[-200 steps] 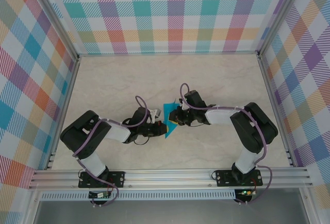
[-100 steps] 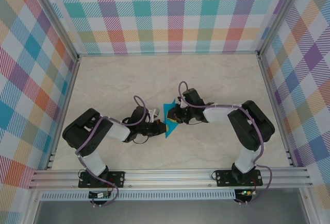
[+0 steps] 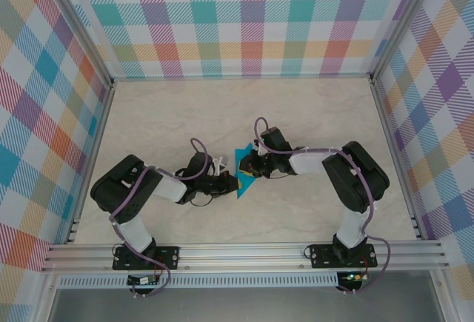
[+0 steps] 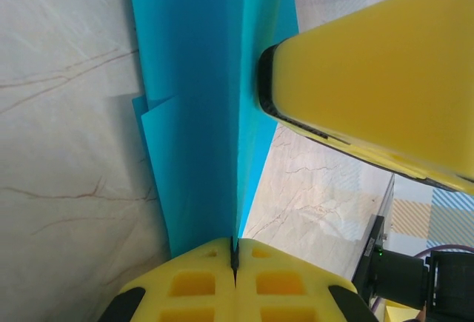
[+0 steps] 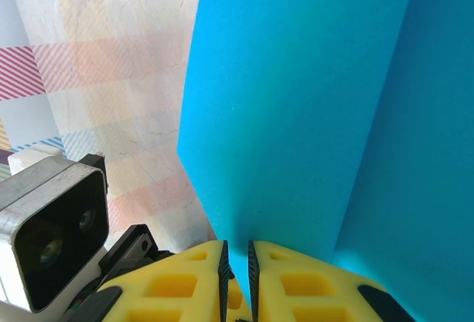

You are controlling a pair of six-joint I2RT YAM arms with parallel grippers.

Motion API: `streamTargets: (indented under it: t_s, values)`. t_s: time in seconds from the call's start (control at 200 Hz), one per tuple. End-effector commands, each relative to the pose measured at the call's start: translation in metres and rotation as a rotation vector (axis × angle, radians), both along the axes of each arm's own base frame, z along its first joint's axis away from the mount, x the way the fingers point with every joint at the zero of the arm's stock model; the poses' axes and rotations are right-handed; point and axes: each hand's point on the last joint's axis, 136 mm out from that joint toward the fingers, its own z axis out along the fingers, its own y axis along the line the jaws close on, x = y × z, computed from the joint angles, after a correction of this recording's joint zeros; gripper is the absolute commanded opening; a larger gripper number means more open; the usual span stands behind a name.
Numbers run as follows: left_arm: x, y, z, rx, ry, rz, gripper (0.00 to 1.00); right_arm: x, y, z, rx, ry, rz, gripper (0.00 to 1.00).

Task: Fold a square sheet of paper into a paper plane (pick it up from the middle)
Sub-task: Fourth fold the wing at the center of the table.

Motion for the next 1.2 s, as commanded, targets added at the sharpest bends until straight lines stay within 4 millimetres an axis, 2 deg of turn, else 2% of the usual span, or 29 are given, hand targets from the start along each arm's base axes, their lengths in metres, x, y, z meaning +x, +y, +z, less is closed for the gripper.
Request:
streamTargets:
  t_s: [0.0, 0.565, 0.725, 0.935, 1.195]
  values:
    - [0.006, 0.0, 0.006, -0.041, 0.008, 0.003, 0.01, 0.007, 0.005, 0.003, 0.008, -0.023, 0.004, 0.17]
    - [0.018, -0.001, 0.007, -0.114, 0.081, 0.002, 0.01, 0.002, -0.005, 0.004, -0.024, -0.033, -0.006, 0.18]
    - [0.018, 0.001, 0.002, -0.11, 0.102, 0.011, 0.01, 0.002, -0.003, 0.01, -0.009, -0.045, 0.004, 0.19]
    - [0.02, 0.001, 0.003, -0.119, 0.105, 0.016, 0.01, -0.001, 0.0, 0.008, 0.009, -0.027, 0.02, 0.19]
    - [0.02, -0.001, 0.001, -0.123, 0.12, 0.008, 0.01, 0.006, 0.009, 0.009, 0.049, -0.016, 0.011, 0.18]
